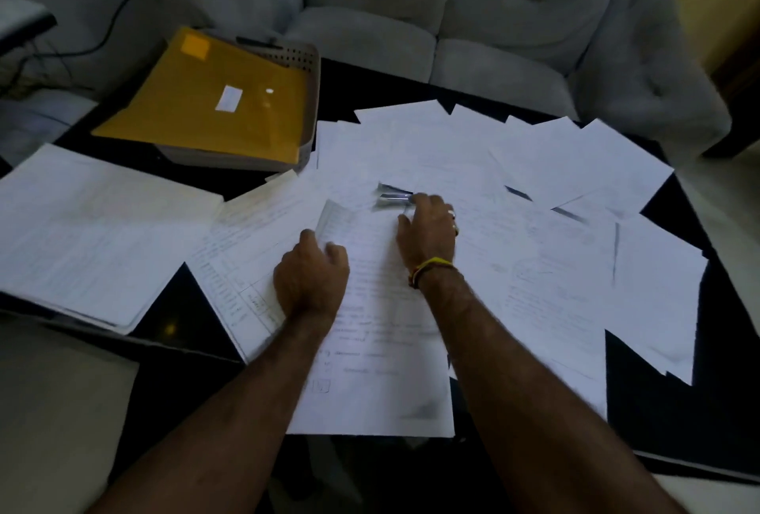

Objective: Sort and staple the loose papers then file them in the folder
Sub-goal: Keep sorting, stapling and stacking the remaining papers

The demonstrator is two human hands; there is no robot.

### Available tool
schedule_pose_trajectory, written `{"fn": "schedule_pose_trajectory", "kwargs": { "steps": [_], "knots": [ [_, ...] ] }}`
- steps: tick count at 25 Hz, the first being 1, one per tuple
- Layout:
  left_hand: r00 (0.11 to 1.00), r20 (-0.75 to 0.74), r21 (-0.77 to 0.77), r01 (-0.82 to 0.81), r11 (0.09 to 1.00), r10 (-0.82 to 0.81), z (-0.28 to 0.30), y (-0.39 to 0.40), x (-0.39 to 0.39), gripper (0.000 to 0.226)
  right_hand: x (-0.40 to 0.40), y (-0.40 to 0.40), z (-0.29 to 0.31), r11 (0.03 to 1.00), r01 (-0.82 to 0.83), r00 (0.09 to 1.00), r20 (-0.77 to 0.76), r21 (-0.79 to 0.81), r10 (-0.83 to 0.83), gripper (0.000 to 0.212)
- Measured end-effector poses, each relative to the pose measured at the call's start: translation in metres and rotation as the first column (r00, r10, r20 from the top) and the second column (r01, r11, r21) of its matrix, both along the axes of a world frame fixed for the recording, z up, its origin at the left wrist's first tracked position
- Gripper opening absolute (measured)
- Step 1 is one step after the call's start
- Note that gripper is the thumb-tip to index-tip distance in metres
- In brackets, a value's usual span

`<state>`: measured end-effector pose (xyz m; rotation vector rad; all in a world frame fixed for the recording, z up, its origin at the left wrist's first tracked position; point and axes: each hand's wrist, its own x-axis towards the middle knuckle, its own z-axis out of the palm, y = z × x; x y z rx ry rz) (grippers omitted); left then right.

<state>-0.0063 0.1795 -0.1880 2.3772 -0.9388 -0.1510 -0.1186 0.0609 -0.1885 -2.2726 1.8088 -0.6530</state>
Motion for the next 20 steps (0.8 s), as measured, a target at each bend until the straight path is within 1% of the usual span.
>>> {"fn": "schedule_pose_trajectory", "kwargs": {
  "steps": [2, 3, 4, 6, 7, 9, 10, 11, 12, 13, 14, 15, 16, 18, 20],
  "knots": [
    [1.0, -0.004, -0.015, 0.003, 1.0, -0.003, -0.003, -0.003, 0.002, 0.031, 0.013, -0.014, -0.003, 0.996, -0.004, 0.999, -0.039, -0.088, 0.0, 0.04],
    [1.0, -0.007, -0.027, 0.006, 1.0, -0.006, -0.004, -0.004, 0.002, 0.031, 0.019, -0.019, -0.004, 0.995, -0.024, 0.999, -0.044, -0.097, 0.02, 0.045],
    [1.0, -0.011, -0.04, 0.006, 0.999, -0.007, -0.006, -0.004, 0.003, 0.03, 0.023, -0.026, -0.004, 0.996, -0.068, 0.997, -0.047, -0.063, 0.065, 0.049],
    [0.999, -0.031, -0.07, 0.006, 0.998, -0.009, -0.008, -0.004, 0.003, 0.029, 0.024, -0.04, -0.007, 0.984, -0.169, 0.984, -0.042, 0.064, 0.172, 0.053],
    [0.999, -0.041, -0.088, 0.004, 0.996, -0.007, -0.009, -0.004, 0.004, 0.029, 0.023, -0.048, -0.009, 0.975, -0.197, 0.978, -0.048, 0.098, 0.202, 0.05],
    [0.998, -0.059, -0.146, -0.004, 0.989, -0.004, -0.01, -0.005, 0.005, 0.028, 0.016, -0.058, -0.01, 0.973, -0.212, 0.976, -0.032, 0.088, 0.215, 0.033],
    [0.998, -0.063, -0.176, -0.006, 0.984, -0.005, -0.01, -0.005, 0.006, 0.029, 0.01, -0.06, -0.007, 0.975, -0.209, 0.978, 0.041, 0.08, 0.206, 0.026],
    [0.998, -0.064, -0.199, -0.009, 0.98, -0.004, -0.011, -0.004, 0.006, 0.03, 0.006, -0.059, -0.002, 0.976, -0.207, 0.967, 0.167, 0.068, 0.193, 0.021],
    [0.998, -0.063, -0.219, -0.011, 0.976, -0.002, -0.011, -0.003, 0.006, 0.03, 0.003, -0.053, 0.006, 0.976, -0.212, 0.929, 0.319, 0.043, 0.187, 0.018],
    [0.998, -0.063, -0.236, -0.013, 0.972, -0.002, -0.011, -0.002, 0.006, 0.031, 0.002, -0.044, 0.015, 0.971, -0.238, 0.865, 0.457, 0.014, 0.205, 0.018],
    [0.998, -0.068, -0.25, -0.01, 0.968, -0.008, -0.011, -0.002, 0.006, 0.031, 0.001, -0.034, 0.024, 0.956, -0.292, 0.802, 0.542, -0.013, 0.252, 0.019],
    [0.997, -0.079, -0.264, -0.001, 0.964, -0.021, -0.011, -0.002, 0.006, 0.032, 0.002, -0.022, 0.031, 0.929, -0.369, 0.77, 0.554, -0.021, 0.318, 0.021],
    [0.995, -0.09, -0.282, 0.011, 0.959, -0.037, -0.01, 0.0, 0.006, 0.032, 0.004, -0.009, 0.035, 0.891, -0.453, 0.764, 0.508, -0.015, 0.397, 0.022],
    [0.991, -0.104, -0.319, 0.045, 0.947, -0.082, -0.009, 0.002, 0.006, 0.031, 0.01, 0.015, 0.04, 0.814, -0.581, 0.767, 0.351, 0.025, 0.537, 0.027],
    [0.986, -0.107, -0.37, 0.081, 0.926, -0.129, -0.011, 0.004, 0.008, 0.03, 0.015, 0.024, 0.041, 0.78, -0.626, 0.768, 0.182, 0.014, 0.614, 0.036]
  ]
}}
